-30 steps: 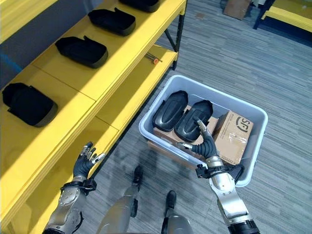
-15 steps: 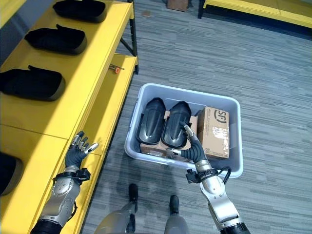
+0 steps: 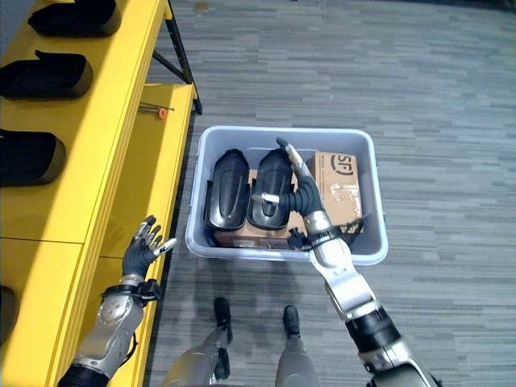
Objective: Move parts from the plastic box to the shelf.
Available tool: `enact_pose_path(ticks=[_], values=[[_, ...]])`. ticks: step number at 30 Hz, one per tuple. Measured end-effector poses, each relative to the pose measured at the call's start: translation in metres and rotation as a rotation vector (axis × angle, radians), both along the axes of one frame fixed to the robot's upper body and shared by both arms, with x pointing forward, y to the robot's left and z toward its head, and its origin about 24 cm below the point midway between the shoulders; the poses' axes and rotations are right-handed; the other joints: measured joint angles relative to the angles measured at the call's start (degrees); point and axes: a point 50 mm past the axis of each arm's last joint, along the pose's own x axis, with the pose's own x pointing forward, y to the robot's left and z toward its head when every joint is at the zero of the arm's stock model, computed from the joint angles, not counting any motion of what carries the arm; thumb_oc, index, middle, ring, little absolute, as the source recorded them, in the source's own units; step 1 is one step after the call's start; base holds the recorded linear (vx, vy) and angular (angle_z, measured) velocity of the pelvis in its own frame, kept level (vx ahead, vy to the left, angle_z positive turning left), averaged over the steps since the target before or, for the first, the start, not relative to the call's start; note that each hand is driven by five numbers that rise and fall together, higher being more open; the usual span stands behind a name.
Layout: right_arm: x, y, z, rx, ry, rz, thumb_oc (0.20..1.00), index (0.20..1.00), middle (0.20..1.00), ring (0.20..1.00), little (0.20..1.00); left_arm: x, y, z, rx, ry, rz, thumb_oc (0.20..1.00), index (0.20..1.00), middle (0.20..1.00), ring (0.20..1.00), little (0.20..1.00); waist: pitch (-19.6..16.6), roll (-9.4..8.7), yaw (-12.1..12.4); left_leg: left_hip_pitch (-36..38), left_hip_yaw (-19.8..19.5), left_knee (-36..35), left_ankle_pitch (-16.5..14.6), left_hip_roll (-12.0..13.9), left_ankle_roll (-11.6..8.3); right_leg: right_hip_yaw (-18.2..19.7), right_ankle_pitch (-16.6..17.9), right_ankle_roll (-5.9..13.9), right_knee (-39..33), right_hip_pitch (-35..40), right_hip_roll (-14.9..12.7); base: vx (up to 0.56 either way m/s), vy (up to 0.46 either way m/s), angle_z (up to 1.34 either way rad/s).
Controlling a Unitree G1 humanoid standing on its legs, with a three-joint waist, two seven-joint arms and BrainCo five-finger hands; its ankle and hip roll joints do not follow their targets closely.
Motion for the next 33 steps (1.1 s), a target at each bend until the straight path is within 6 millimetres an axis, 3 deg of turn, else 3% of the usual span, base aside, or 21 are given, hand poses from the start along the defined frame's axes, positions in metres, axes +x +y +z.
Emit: enact_pose_path(ticks=[2,3,5,9,14,22,33], values=[[0.009,0.004,0.008,0.003,-0.02,-0.016,1.0,1.0,1.0,1.0,1.0,0.01,-0.01,0.009,-0.002,-0.038,-0.035,1.0,1.0,1.0,1.0,1.0,0.87,1.35,0.68,-1.38,0.35,0.14,0.09,-0.04,0.05,0.16,0.42,0.06,0.01,-1.58,-0.01,-0.05,-0.032,-0.11],[0.014,0.01,0.012,0.019,-0.031,-0.03,1.0,1.0,1.0,1.0,1.0,0.021,-0.016,0.024,-0.017,-0.096,-0.032,1.0,1.0,1.0,1.0,1.0,3.09,2.68,0.94,-1.55,0.35,0.14,0.27,-0.01,0.11,0.15,0.51,0.09,0.0,-1.77,0.02,-0.06,-0.032,-0.06],[0.024,0.011,0.011,0.017,-0.011,-0.062,1.0,1.0,1.0,1.0,1.0,0.027,-0.022,0.031,-0.021,-0.126,-0.04,1.0,1.0,1.0,1.0,1.0,3.89,3.4,0.96,-2.9,0.36,0.14,0.47,0.19,-0.05,0.25,0.81,-0.05,0.01,-3.16,0.27,-0.04,-0.018,-0.02],[0.035,0.006,0.014,0.015,0.001,-0.138,1.0,1.0,1.0,1.0,1.0,0.037,-0.026,0.046,-0.039,-0.178,-0.033,1.0,1.0,1.0,1.0,1.0,7.4,3.38,1.1,-3.7,0.36,0.14,0.68,0.48,-0.03,0.28,0.93,-0.13,0.03,-4.1,0.6,-0.02,-0.007,-0.02],[0.046,0.005,0.035,0.026,-0.055,-0.189,1.0,1.0,1.0,1.0,1.0,0.043,-0.026,0.054,-0.039,-0.203,-0.021,1.0,1.0,1.0,1.0,1.0,9.68,3.5,1.09,-5.39,0.45,0.44,0.69,0.56,-0.01,0.68,1.02,-0.17,0.18,-5.94,0.64,-0.01,-0.005,-0.03],[0.04,0.009,0.047,-0.005,-0.145,-0.208,1.0,1.0,1.0,1.0,1.0,0.045,-0.023,0.053,-0.035,-0.195,0.019,1.0,1.0,1.0,1.0,1.0,11.09,3.46,0.27,-7.15,2.13,1.14,0.69,0.97,-0.02,3.29,0.99,-0.13,2.34,-9.8,1.12,-0.02,-0.039,-0.14],[0.016,0.019,0.072,0.003,-0.314,-0.165,1.0,1.0,1.0,1.0,1.0,0.043,-0.018,0.052,-0.039,-0.192,0.067,1.0,1.0,1.0,1.0,1.0,12.16,3.41,-1.24,-8.62,4.14,1.2,1.43,2.93,-1.01,5.83,0.14,-0.84,7.69,-15.16,3.62,-0.03,-0.065,-0.13]])
